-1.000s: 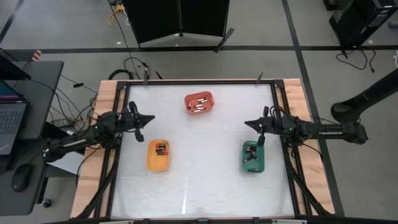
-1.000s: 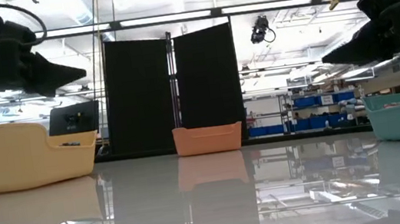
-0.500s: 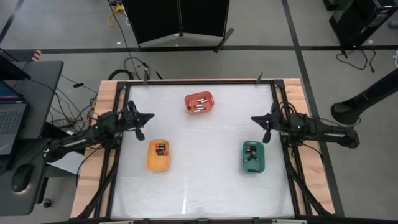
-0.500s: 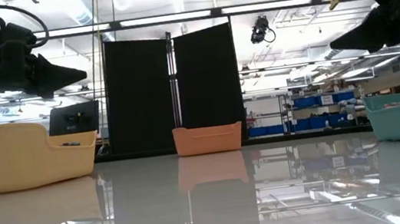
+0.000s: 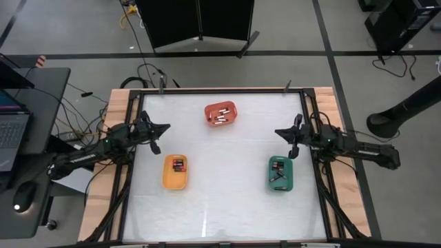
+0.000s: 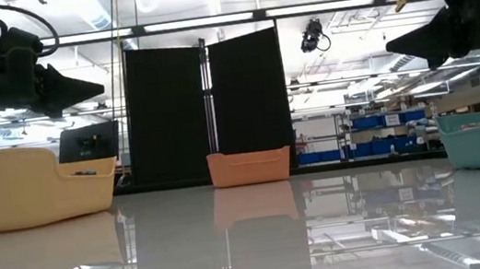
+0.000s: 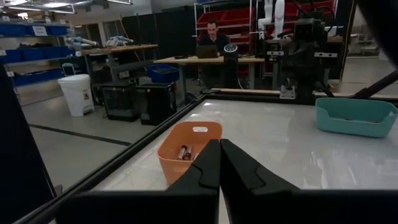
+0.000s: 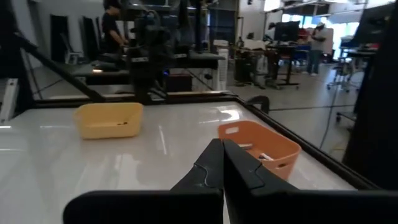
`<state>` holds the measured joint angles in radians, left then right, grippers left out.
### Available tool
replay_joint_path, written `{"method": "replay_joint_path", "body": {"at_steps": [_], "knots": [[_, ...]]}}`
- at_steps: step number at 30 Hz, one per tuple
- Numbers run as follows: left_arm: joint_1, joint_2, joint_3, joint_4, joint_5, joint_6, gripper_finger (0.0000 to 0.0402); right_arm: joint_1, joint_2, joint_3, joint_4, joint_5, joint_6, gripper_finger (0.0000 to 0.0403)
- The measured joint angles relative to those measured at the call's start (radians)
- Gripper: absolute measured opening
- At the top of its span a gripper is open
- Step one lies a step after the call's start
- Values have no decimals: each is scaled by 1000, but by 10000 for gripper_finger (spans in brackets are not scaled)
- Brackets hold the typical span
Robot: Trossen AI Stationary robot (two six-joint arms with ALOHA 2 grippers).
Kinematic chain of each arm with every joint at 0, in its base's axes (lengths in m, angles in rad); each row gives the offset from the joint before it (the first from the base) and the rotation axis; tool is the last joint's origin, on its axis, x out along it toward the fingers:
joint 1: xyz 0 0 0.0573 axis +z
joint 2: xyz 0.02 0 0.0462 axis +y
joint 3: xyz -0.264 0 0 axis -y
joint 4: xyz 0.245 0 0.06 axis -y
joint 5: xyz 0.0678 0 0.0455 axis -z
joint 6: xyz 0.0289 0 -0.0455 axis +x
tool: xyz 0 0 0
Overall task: Sort batteries
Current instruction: Return to Home Position
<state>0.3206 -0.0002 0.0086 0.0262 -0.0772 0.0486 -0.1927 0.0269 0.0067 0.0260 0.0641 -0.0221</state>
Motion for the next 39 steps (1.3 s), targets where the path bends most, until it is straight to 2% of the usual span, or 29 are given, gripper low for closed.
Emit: {"method": "replay_joint_path", "body": {"at_steps": [11,20,33,39], "knots": [[0,0,-1,-8,-6,-36,12,-122,3,9,-26,-4,-4,5],[0,6,-1,-11,-9,-132,12,-204,74,10,-27,1,4,23],[0,48,-2,-7,-47,-134,12,-216,135,10,-27,-1,56,16],[0,48,-2,-7,-29,-134,12,-216,135,10,-13,-2,66,27]]}}
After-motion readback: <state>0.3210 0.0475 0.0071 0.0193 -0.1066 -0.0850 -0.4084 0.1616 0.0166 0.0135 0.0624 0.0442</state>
